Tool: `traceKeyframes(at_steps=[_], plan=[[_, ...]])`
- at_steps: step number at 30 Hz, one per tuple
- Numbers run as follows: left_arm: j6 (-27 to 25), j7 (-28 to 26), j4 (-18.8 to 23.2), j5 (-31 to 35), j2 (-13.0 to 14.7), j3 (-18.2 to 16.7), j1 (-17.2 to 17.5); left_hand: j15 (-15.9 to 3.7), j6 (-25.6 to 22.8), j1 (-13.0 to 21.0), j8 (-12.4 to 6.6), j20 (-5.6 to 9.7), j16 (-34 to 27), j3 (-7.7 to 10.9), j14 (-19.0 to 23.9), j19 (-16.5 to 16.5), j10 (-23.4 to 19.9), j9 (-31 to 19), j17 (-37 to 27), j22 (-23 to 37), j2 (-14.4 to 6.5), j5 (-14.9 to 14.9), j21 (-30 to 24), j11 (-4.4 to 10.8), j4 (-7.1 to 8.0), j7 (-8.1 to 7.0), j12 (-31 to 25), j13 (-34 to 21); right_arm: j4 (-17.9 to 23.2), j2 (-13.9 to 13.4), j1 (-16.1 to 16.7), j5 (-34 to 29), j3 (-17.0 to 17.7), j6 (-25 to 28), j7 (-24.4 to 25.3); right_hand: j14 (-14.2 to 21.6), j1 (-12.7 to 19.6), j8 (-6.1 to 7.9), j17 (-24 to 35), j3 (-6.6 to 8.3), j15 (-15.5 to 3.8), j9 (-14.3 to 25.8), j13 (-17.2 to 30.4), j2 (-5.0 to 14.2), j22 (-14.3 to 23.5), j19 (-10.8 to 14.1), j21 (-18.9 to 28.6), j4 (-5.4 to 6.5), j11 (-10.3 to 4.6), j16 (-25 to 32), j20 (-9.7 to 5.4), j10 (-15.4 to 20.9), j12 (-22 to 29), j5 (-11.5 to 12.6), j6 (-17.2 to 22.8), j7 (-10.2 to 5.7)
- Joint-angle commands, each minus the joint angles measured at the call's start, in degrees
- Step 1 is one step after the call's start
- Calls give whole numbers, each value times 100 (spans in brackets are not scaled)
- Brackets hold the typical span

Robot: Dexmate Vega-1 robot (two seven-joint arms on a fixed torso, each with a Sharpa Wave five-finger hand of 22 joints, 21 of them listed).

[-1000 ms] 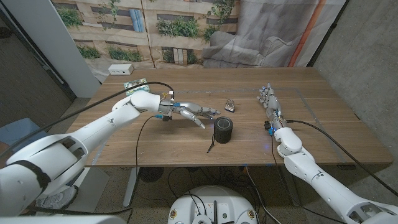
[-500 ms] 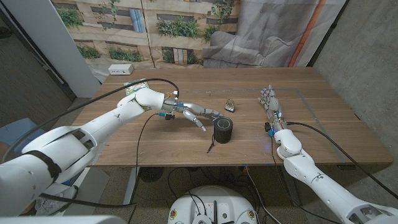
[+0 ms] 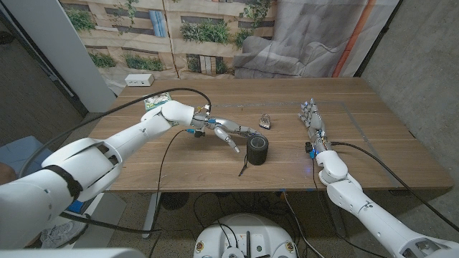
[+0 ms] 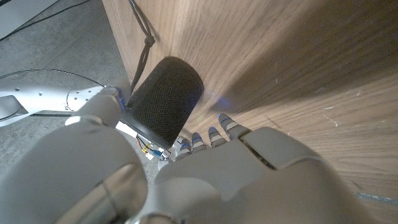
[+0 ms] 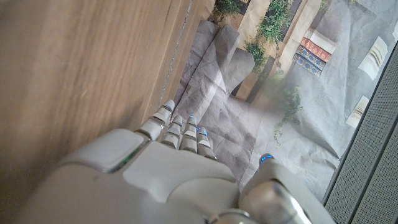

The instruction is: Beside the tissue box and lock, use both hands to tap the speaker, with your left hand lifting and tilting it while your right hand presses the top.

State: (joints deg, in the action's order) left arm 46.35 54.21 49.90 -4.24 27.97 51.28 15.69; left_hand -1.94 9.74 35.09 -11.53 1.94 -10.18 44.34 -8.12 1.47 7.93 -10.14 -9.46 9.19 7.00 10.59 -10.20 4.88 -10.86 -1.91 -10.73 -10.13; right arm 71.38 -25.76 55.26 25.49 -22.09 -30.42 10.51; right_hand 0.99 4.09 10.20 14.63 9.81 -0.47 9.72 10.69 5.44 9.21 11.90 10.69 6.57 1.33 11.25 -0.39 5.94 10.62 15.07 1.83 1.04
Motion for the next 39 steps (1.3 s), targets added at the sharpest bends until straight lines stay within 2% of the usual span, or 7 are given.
traceKeyframes(at_steps=[1,12,15,18,24,30,39], plan=[[292,164,-690,46,-446,233,-267,-133,256,177,25,229,38,-45,-212,207,156,-27,-30,27,57,-8,34,-133,13,50,32,-29,-26,-11,12,14,9,-44,-54,28,-38,36,-6,38,26,29,-5,98,33,28,1,-13,-17,42,46,32,35,33,-33,-13],[427,161,-1124,104,-748,364,-431,13,662,321,73,162,54,-121,-515,481,418,-36,-35,32,132,-13,41,-219,30,208,51,-37,0,-37,80,32,43,-81,-47,33,-43,36,-22,51,36,28,-5,104,33,33,1,-10,-28,46,53,31,34,37,-38,-25],[413,114,-1233,93,-813,367,-447,137,787,359,65,109,40,-163,-581,561,486,-40,-37,34,155,-18,31,-340,37,319,40,-42,-12,-39,88,49,49,-106,-76,43,-42,38,-29,57,43,27,-5,107,33,34,1,-10,-17,50,55,39,37,40,-35,-30],[530,7,-1456,132,-926,386,-489,200,827,385,43,22,22,-192,-593,616,496,-44,-39,35,165,-21,25,-442,41,371,20,-47,-6,-44,106,64,55,-118,-90,45,-40,39,-36,64,53,27,-4,110,34,36,2,-12,-18,50,50,47,40,42,-33,-38],[913,-318,-2143,153,-1241,400,-547,217,693,436,-56,-34,-61,-238,-374,525,317,-48,-45,37,175,-27,-29,-487,43,434,-62,-55,8,-59,141,63,72,-156,-95,52,-36,40,-46,76,59,26,-4,114,33,46,4,-15,-19,53,56,48,40,45,-31,-57],[1085,-422,-2482,27,-1415,386,-509,102,159,649,-308,35,-147,-331,160,130,-210,-55,-52,39,194,-12,-119,-354,28,492,-204,-79,27,-64,197,96,99,-194,-102,70,-32,42,-54,85,70,25,-4,115,33,64,10,-18,-17,59,63,54,42,47,-24,-61],[1031,-143,-2604,-32,-1558,508,-536,29,-132,828,-425,96,-158,-393,462,-160,-545,-51,-51,36,202,-24,-144,-253,23,481,-264,-88,60,-99,256,123,143,-210,-108,79,-34,41,-68,98,74,24,-3,114,34,78,12,-19,-25,63,76,57,42,48,-25,-71]])
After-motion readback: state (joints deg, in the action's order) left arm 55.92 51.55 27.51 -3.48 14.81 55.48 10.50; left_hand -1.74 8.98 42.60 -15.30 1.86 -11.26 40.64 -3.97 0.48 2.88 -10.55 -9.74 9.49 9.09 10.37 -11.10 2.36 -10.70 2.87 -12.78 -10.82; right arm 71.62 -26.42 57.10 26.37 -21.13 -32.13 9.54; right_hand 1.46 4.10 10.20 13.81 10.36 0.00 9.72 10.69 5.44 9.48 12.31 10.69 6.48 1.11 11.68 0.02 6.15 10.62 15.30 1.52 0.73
